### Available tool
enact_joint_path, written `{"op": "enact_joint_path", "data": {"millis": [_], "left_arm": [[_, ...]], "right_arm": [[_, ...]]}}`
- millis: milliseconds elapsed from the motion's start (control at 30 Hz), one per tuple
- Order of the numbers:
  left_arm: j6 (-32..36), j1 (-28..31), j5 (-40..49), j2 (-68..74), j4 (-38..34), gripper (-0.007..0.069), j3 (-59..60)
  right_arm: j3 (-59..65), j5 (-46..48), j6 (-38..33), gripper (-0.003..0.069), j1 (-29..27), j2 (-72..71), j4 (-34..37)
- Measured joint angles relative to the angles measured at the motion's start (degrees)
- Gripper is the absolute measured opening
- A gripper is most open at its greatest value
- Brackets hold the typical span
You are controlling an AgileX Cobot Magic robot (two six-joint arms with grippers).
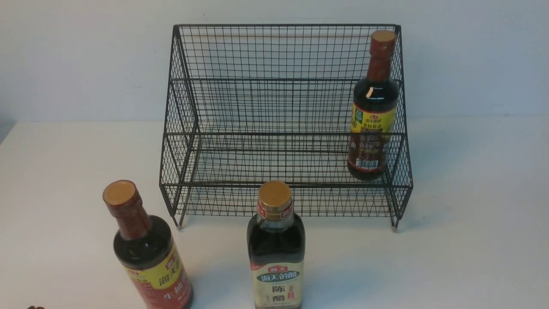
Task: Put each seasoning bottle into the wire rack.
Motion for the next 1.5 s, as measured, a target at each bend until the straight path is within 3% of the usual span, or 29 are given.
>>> {"op": "enact_joint_path", "data": {"millis": [500,800,1033,1500], "left_arm": [[0.0,0.0,0.0,0.0,0.0,-0.0005,0.0],[0.0,0.0,0.0,0.0,0.0,-0.0005,0.0],[0.0,0.0,0.0,0.0,0.0,-0.0005,0.0],[0.0,0.0,0.0,0.0,0.0,-0.0005,0.0]], "right_arm": [[0.63,1.0,0.05,-0.0015,0.0,0.0,-0.31],[16.0,-4.78,0.4,-0.0015,-0.71,-5.0,-7.1],[26.41,-5.55,2.04,-0.0015,-6.29,-9.02,-7.49],[26.64,-6.53,6.01,-0.0015,-6.85,-9.02,-6.8]]}}
